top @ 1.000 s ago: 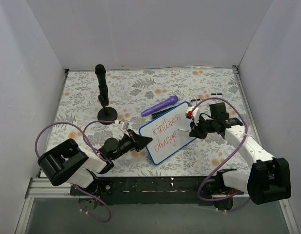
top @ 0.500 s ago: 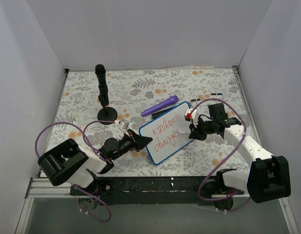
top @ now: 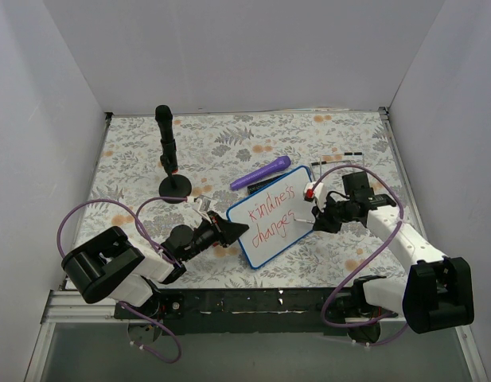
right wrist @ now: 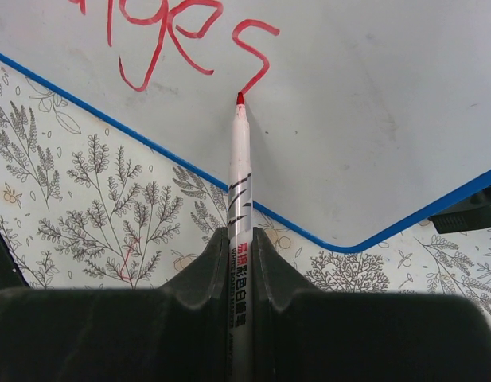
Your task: Write a sentence on the whiteboard
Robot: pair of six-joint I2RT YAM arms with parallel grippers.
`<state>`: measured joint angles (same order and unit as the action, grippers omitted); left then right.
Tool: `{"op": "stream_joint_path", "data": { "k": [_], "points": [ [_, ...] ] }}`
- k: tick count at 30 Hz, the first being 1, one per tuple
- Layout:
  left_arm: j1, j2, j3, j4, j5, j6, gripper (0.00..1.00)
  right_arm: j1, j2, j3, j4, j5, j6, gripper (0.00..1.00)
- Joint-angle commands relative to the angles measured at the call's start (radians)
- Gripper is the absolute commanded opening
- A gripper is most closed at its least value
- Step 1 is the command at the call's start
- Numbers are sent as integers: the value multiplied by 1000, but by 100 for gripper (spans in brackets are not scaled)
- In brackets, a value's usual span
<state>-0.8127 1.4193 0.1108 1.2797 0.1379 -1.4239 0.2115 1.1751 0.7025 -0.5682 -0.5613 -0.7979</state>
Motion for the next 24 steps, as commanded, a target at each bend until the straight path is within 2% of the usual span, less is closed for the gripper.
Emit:
{"op": "stream_joint_path", "data": {
  "k": [1, 8, 15, 24],
  "points": [
    [-3, -8, 0, 36, 26, 22, 0, 9, 0, -12, -35, -26, -40, 1],
    [-3, 0, 1, 43, 28, 20, 0, 35, -17, 46, -50, -97, -27, 1],
    [-3, -11, -5, 33, 23, 26, 0, -52, -117, 104, -87, -244, -52, 1],
    [-3, -22, -16, 37, 23, 28, 0, -90, -172, 6, -15, -302, -37, 1]
  ]
}}
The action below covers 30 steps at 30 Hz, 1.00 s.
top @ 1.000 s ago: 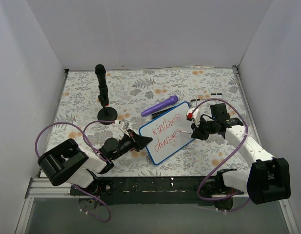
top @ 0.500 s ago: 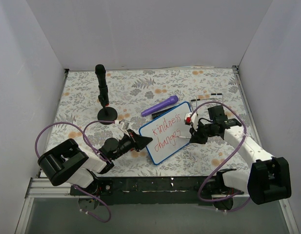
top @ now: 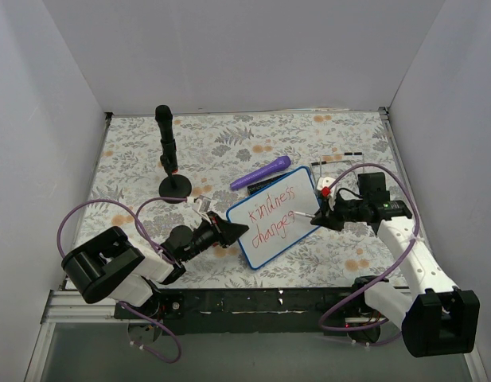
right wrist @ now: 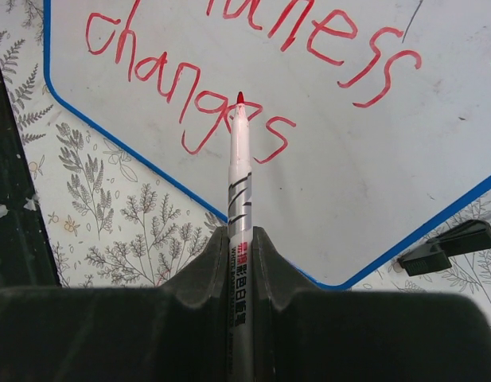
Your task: Write a sentence on the whiteboard
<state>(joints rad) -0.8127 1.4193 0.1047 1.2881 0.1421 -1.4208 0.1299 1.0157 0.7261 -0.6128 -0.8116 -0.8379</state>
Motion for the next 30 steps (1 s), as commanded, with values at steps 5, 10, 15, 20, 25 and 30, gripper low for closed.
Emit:
{"op": "stream_joint_path", "data": {
  "k": [5, 10, 15, 20, 25, 30],
  "points": [
    [-3, -26, -3, 24, 22, 28, 0, -21, -11, -31, 48, -52, 14, 1],
    [-3, -25, -3, 24, 22, 28, 0, -30, -20, -44, 65, -37, 25, 1],
    [-3, -29, -5, 24, 22, 26, 0, -39, -23, -51, 74, -26, 29, 1],
    [-3, -34, -8, 25, 22, 26, 0, -44, -22, -57, 81, -18, 33, 1],
    [-3, -34, -11, 28, 21, 25, 0, -47, -25, -62, 85, -11, 36, 1],
    [-3, -40, -14, 30, 21, 25, 0, -49, -26, -70, 91, -3, 36, 1]
  ]
}}
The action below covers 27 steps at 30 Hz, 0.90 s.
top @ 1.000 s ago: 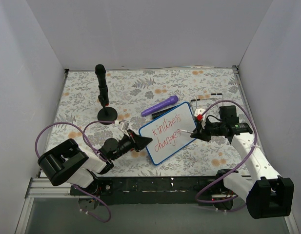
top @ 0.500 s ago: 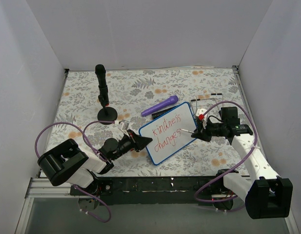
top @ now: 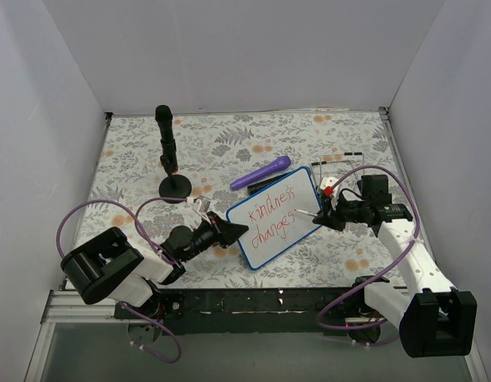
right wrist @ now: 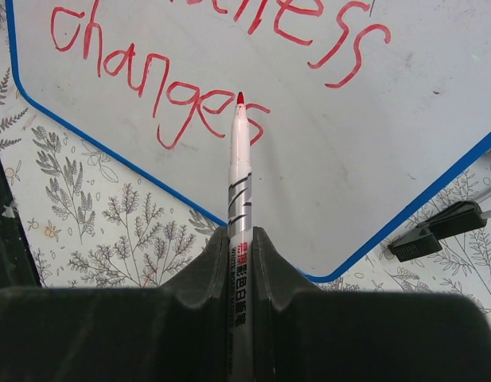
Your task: Write a sentence on the whiteboard
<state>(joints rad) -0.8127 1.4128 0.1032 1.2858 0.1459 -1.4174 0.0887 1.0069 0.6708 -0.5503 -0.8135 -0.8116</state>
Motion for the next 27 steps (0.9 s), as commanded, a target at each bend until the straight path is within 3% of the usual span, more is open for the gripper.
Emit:
{"op": "stream_joint_path", "data": {
  "k": [1, 27],
  "points": [
    [-3, -34, -13, 30, 18, 21, 0, -7, -17, -14, 30, 0, 9, 1],
    [-3, -54, -22, 24, 14, 18, 0, -15, -16, -27, 44, 13, 14, 1]
  ]
}}
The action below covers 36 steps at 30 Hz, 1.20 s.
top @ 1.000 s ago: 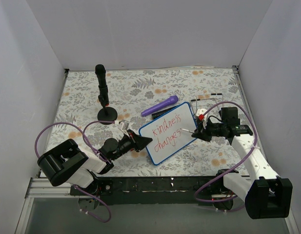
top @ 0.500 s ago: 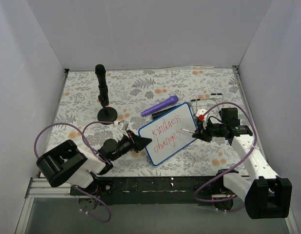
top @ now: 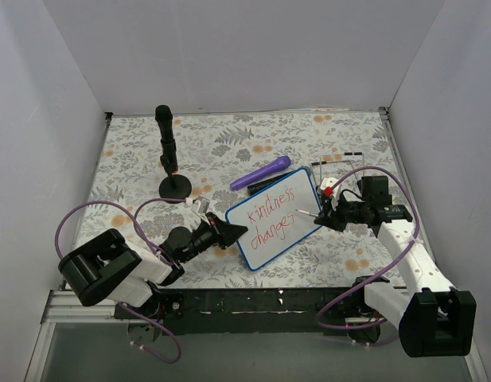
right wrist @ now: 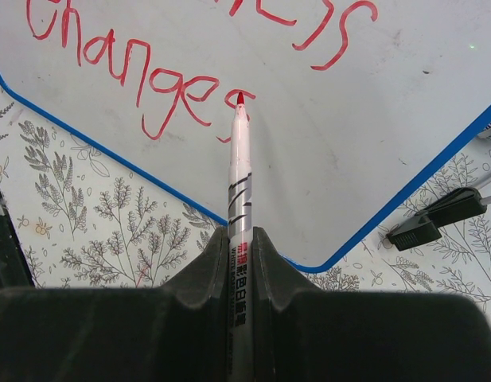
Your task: Write a sentence on the whiteboard
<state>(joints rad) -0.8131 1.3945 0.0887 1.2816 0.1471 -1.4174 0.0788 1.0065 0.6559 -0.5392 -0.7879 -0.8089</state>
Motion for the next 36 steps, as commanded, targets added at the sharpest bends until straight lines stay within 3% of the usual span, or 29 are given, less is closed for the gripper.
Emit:
{"op": "stream_joint_path", "data": {
  "k": [1, 16, 36],
  "points": [
    [-3, -35, -7, 25, 12, 18, 0, -5, -16, -12, 35, -13, 11, 1],
    [-3, -38, -9, 19, 12, 20, 0, -10, -19, -10, 57, 7, 34, 1],
    [-3, -37, 11, -4, 35, 34, 0, 35, 63, 42, 102, 176, 76, 1]
  ]
}}
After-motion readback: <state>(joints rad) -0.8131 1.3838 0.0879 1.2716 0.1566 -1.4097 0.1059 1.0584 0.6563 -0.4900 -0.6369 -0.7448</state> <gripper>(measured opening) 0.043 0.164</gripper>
